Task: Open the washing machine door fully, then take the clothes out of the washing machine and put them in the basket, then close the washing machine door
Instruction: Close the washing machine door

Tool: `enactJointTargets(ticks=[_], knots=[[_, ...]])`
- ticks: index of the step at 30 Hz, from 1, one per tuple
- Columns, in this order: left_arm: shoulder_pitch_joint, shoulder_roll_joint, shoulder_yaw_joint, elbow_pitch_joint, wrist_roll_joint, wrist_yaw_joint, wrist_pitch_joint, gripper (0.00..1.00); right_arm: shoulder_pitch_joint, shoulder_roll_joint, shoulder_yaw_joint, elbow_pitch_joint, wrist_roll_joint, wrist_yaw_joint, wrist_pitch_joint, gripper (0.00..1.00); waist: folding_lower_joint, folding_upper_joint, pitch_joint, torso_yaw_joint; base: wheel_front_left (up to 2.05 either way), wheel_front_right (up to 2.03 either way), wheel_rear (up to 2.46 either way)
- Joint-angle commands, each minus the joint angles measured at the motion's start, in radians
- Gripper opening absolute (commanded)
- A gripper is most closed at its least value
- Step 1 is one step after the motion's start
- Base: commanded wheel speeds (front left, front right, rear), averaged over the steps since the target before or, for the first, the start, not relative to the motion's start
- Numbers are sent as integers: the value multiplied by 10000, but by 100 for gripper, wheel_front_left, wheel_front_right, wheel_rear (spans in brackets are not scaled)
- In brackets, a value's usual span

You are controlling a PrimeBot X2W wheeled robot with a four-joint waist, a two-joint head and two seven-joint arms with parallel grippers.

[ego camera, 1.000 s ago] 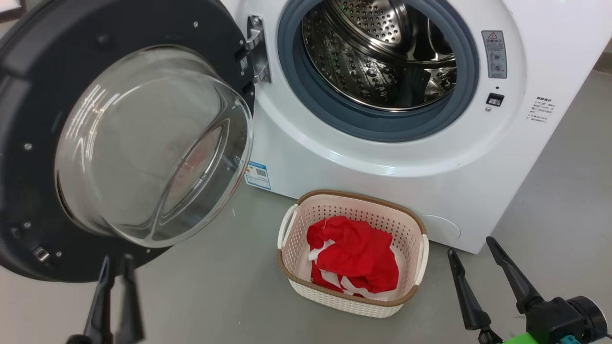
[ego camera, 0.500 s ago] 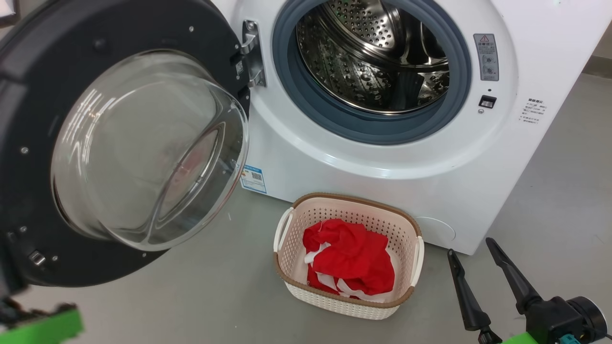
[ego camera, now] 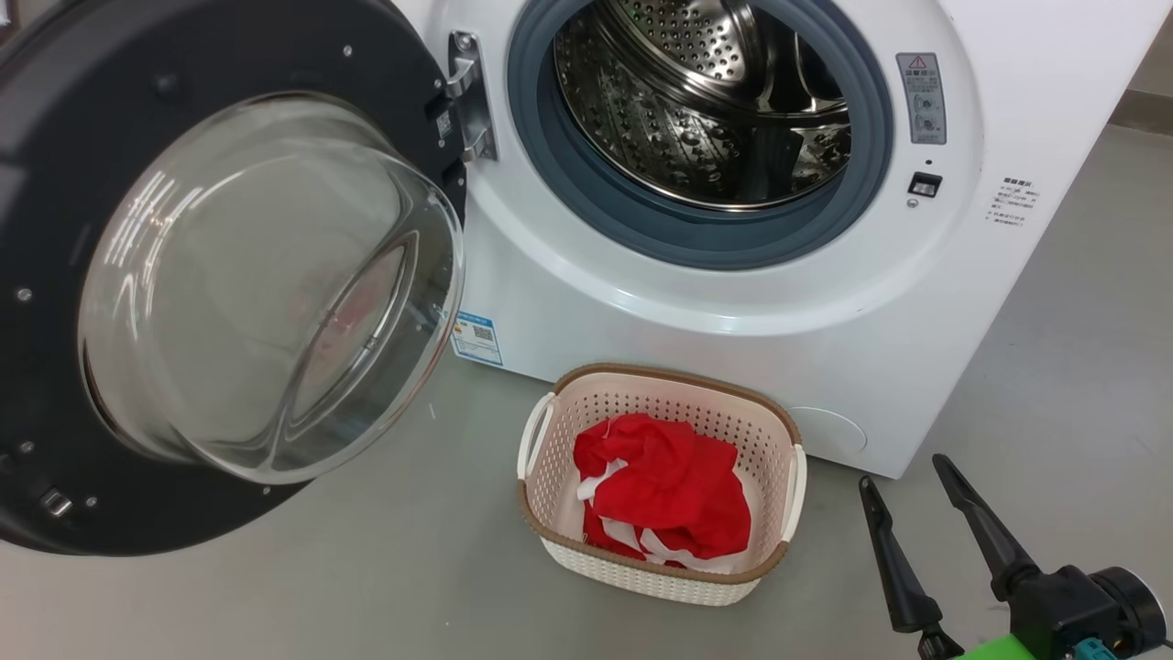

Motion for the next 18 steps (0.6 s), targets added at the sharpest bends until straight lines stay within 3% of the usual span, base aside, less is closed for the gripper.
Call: enactJointTargets(ticks=[1,5,18], knots=[[-697,637,416,242,-470,123,499,0,-313,-142,211,-291,-10,62,-14,100,-1,0,12,-5,0,0,0],[-1663,1291,611,1582,-1238,522,1658,0,-384,-142,244,-298,-35,62,0,100,-1,0,79,-59,0,0,0],[-3707,2468,871,5102,-2736,1532,4273,0,-481,-142,320,-242,-71,62,11,100,-1,0,208,-336,0,0,0]])
